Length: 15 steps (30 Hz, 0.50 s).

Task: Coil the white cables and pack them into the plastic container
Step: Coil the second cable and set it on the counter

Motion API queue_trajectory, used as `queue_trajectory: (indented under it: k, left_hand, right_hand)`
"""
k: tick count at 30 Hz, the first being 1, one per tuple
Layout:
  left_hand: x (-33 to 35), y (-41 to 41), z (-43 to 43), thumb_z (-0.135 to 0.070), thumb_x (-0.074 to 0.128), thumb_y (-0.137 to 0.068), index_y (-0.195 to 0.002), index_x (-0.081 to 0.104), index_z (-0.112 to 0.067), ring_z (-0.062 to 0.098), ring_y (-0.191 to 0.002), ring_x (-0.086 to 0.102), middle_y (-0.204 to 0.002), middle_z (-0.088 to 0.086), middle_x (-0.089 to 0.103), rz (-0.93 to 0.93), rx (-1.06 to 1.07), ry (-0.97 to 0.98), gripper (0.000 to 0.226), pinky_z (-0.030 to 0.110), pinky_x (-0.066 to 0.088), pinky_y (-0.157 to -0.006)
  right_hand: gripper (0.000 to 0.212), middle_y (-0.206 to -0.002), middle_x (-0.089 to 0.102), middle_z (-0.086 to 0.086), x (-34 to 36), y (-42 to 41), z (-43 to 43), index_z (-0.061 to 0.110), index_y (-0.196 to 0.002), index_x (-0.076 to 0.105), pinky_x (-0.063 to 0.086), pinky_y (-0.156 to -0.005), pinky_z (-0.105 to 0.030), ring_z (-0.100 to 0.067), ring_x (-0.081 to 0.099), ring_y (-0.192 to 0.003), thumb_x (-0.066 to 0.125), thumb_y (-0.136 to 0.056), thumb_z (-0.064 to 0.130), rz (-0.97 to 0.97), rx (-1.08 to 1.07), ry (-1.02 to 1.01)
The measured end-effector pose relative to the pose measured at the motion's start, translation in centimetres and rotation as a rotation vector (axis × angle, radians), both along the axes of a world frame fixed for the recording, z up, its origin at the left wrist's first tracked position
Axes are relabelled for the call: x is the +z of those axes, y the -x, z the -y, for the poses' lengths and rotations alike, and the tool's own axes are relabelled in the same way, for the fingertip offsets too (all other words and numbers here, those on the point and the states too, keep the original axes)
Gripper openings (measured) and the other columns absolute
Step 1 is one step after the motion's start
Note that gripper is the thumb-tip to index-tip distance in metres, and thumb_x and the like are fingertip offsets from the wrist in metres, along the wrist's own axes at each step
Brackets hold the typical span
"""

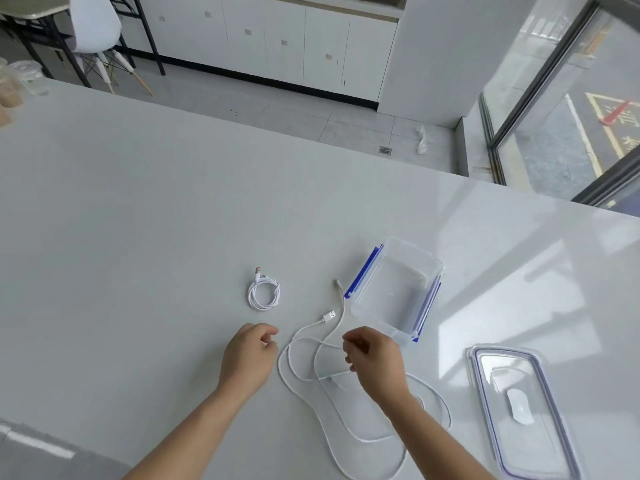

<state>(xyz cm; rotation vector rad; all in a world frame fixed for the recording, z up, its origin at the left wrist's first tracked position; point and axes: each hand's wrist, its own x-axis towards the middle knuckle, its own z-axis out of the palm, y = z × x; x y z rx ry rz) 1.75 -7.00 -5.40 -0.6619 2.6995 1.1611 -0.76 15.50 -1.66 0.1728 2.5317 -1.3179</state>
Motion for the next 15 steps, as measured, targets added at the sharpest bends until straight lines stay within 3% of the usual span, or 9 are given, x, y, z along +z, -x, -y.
queue_trajectory:
  k: [4, 7, 10, 12, 15]
  left_hand:
    - [-0.1, -1.9, -2.8, -0.019, 0.065, -0.090, -0.102, 0.073, -0.018, 0.023, -0.089, 0.067, -0.101, 0.002, 0.065, -0.008, -0.029, 0.062, 0.015, 0.032, 0.051, -0.080]
    - [0.2, -2.2, -4.5, -0.024, 0.065, -0.091, -0.111, 0.071, -0.018, 0.023, -0.093, 0.067, -0.108, 0.003, 0.064, -0.033, -0.066, 0.139, 0.022, 0.033, 0.051, -0.082]
    - [0.5, -2.2, -5.8, -0.021, 0.062, -0.092, -0.114, 0.069, -0.019, 0.023, -0.095, 0.066, -0.112, 0.003, 0.064, -0.039, -0.108, 0.163, 0.023, 0.033, 0.050, -0.084]
    - [0.6, -2.4, -6.3, -0.019, 0.060, -0.091, -0.113, 0.070, -0.019, 0.023, -0.098, 0.066, -0.113, 0.004, 0.064, -0.005, -0.123, 0.155, 0.024, 0.032, 0.049, -0.085]
    - [0.6, -3.0, -6.6, -0.016, 0.058, -0.090, -0.111, 0.071, -0.019, 0.023, -0.102, 0.065, -0.113, 0.002, 0.066, 0.053, -0.134, 0.145, 0.025, 0.029, 0.047, -0.085]
  right_hand:
    - [0.016, -0.082, 0.072, 0.011, -0.6, -2.6, -2.8, 0.020, -0.091, 0.077, 0.052, -0.070, -0.022, -0.010, 0.067, -0.074, 0.064, -0.090, 0.010, -0.089, 0.033, -0.155]
    - [0.007, -0.088, 0.073, 0.007, -0.9, -3.7, -3.1, 0.021, -0.090, 0.076, 0.048, -0.072, -0.022, -0.014, 0.066, -0.080, 0.069, -0.090, 0.021, -0.130, 0.107, -0.229]
    - [0.030, -0.091, 0.071, 0.007, -1.5, -5.1, -2.3, 0.024, -0.093, 0.074, 0.045, -0.072, -0.023, -0.015, 0.065, -0.086, 0.071, -0.081, 0.052, -0.084, 0.284, -0.351]
    - [0.043, -0.097, 0.069, 0.006, -2.3, -6.3, -1.6, 0.024, -0.098, 0.071, 0.046, -0.073, -0.028, -0.018, 0.066, -0.092, 0.067, -0.077, 0.062, -0.022, 0.384, -0.434]
    - [0.029, -0.104, 0.067, -0.003, -3.5, -7.2, -1.1, 0.018, -0.095, 0.067, 0.038, -0.068, -0.031, -0.028, 0.066, -0.099, 0.059, -0.088, 0.045, -0.042, 0.448, -0.524]
